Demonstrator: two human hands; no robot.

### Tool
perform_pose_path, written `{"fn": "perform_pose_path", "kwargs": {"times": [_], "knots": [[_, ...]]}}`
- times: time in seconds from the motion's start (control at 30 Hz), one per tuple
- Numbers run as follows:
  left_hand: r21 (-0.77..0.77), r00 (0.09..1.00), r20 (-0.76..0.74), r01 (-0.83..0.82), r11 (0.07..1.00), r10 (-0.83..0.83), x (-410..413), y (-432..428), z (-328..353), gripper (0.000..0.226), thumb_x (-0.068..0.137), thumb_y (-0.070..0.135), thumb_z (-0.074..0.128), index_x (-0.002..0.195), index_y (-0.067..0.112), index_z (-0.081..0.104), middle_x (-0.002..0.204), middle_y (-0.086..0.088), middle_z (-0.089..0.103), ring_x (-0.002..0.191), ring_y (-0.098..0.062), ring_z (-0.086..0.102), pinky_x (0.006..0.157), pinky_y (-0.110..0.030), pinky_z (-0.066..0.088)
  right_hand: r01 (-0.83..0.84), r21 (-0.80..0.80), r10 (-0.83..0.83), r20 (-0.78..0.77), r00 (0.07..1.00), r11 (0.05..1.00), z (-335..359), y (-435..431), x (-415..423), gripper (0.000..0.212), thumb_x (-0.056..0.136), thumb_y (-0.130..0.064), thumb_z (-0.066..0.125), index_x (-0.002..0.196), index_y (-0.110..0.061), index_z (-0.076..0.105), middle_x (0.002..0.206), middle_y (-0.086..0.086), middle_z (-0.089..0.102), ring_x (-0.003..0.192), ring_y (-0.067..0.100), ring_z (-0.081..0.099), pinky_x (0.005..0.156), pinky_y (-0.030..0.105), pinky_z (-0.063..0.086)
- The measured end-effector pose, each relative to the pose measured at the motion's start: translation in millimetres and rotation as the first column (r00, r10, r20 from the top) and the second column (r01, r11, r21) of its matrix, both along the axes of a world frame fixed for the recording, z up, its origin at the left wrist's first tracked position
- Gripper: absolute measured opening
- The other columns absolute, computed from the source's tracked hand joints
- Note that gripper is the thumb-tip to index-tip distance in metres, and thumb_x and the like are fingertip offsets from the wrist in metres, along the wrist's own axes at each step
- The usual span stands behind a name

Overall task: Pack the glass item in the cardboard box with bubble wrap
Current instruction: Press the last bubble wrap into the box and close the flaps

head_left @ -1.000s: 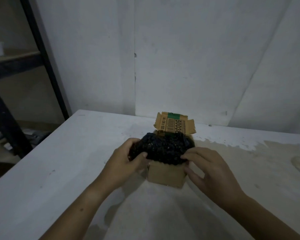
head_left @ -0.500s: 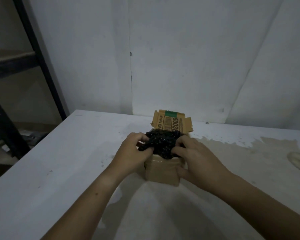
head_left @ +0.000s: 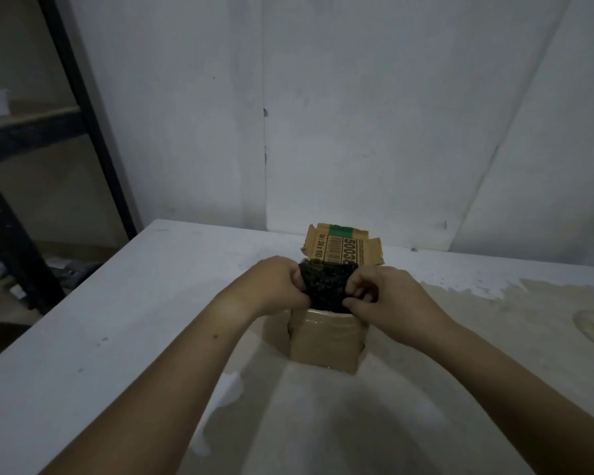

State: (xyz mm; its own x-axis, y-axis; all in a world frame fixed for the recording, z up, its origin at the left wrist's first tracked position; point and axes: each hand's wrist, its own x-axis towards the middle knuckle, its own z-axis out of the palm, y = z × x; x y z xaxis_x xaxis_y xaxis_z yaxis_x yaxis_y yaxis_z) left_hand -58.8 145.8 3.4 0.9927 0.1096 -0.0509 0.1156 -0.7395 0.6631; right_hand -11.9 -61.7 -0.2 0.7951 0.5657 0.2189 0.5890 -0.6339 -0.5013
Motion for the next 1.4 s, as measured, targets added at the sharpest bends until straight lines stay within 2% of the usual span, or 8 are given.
{"fn": "perform_pose_path", "kwargs": {"times": [0.17, 0.33, 0.47, 0.73, 0.83, 1.1, 1.27, 1.4], "knots": [[0.207, 1.000, -0.009, 0.018, 0.978, -0.016, 5.6, -13.4, -0.5, 0.022, 0.078, 0.016, 0.072, 0.064, 0.010, 0.056, 0.064, -0.002, 0.054, 0.059, -0.013, 0.052, 0.050, -0.022, 0.038, -0.086, -0.101, 0.102, 0.164, 0.981, 0.991, -1.4, -7.1, -21.3, 0.000, 0.081, -0.033, 0.067, 0.081, -0.033, 0.066, 0.085, -0.016, 0.059, 0.078, 0.002, 0.055, 0.066, 0.022, 0.047], [0.012, 0.986, 0.026, 0.167, 0.986, -0.167, -4.8, 8.9, 0.5, 0.039, 0.093, 0.014, 0.055, 0.054, 0.012, 0.050, 0.064, -0.006, 0.047, 0.058, -0.020, 0.048, 0.057, -0.032, 0.036, -0.084, -0.319, 0.191, 0.322, 0.927, 0.944, -3.4, -5.8, -29.9, 0.014, 0.085, -0.034, 0.066, 0.099, -0.035, 0.066, 0.095, -0.016, 0.062, 0.089, 0.008, 0.055, 0.074, 0.025, 0.032], [0.028, 0.982, 0.086, 0.164, 0.986, -0.166, -11.3, 14.3, -7.2, 0.014, 0.090, 0.011, 0.061, 0.085, 0.018, 0.073, 0.088, 0.020, 0.058, 0.085, -0.012, 0.063, 0.071, -0.020, 0.047, -0.090, -0.179, 0.129, 0.221, 0.967, 0.980, -5.6, -7.5, -30.1, 0.037, 0.085, -0.020, 0.071, 0.115, -0.031, 0.052, 0.090, -0.016, 0.061, 0.084, 0.007, 0.054, 0.075, 0.024, 0.039], [-0.132, 0.994, 0.092, -0.042, 0.990, 0.055, -3.5, 6.8, -25.1, 0.043, 0.076, 0.025, 0.073, 0.095, 0.027, 0.034, 0.098, 0.002, 0.060, 0.061, -0.007, 0.052, 0.043, -0.012, 0.035, -0.162, -0.376, 0.234, 0.156, 0.960, 0.912, -7.4, 2.4, -25.3, 0.020, 0.097, -0.029, 0.048, 0.105, -0.037, 0.065, 0.101, -0.009, 0.039, 0.096, 0.016, 0.035, 0.080, 0.031, 0.022], [-0.135, 0.990, 0.133, -0.019, 0.991, 0.037, -3.9, -1.8, -28.0, 0.043, 0.081, 0.023, 0.067, 0.107, 0.031, 0.034, 0.104, 0.001, 0.057, 0.071, -0.011, 0.058, 0.053, -0.019, 0.044, -0.163, -0.423, 0.230, 0.111, 0.967, 0.891, -3.9, 8.3, -22.5, 0.016, 0.089, -0.037, 0.053, 0.100, -0.036, 0.064, 0.103, -0.008, 0.035, 0.100, 0.016, 0.034, 0.090, 0.036, 0.028], [-0.106, 0.985, 0.173, 0.047, 0.993, -0.028, -13.3, 4.2, -43.7, 0.026, 0.096, 0.030, 0.045, 0.121, 0.034, 0.053, 0.116, 0.007, 0.051, 0.092, -0.005, 0.056, 0.069, -0.021, 0.040, -0.181, -0.018, 0.181, 0.085, 0.980, 0.983, 5.1, -10.3, -22.1, 0.034, 0.080, -0.031, 0.077, 0.111, -0.036, 0.063, 0.106, -0.021, 0.064, 0.099, -0.006, 0.056, 0.084, 0.014, 0.046], [-0.187, 0.988, 0.156, 0.033, 0.982, -0.004, -17.3, 5.1, -36.6, 0.043, 0.092, 0.060, 0.024, 0.087, 0.032, 0.056, 0.089, 0.013, 0.061, 0.082, 0.000, 0.057, 0.070, -0.031, 0.046, -0.213, -0.331, 0.309, 0.270, 0.912, 0.919, 3.9, 9.9, -24.7, 0.043, 0.081, -0.036, 0.067, 0.123, -0.038, 0.063, 0.117, -0.016, 0.060, 0.100, 0.011, 0.050, 0.088, 0.036, 0.042], [-0.063, 0.977, 0.210, -0.010, 0.998, 0.023, -15.9, 6.1, -37.3, 0.028, 0.093, 0.058, 0.045, 0.115, 0.041, 0.046, 0.106, 0.019, 0.061, 0.078, 0.001, 0.063, 0.063, -0.019, 0.043, -0.187, -0.427, 0.296, 0.205, 0.933, 0.885, -8.4, 23.9, -16.6, 0.049, 0.084, -0.033, 0.062, 0.131, -0.044, 0.055, 0.127, -0.009, 0.039, 0.108, 0.017, 0.037, 0.092, 0.037, 0.034]]}}
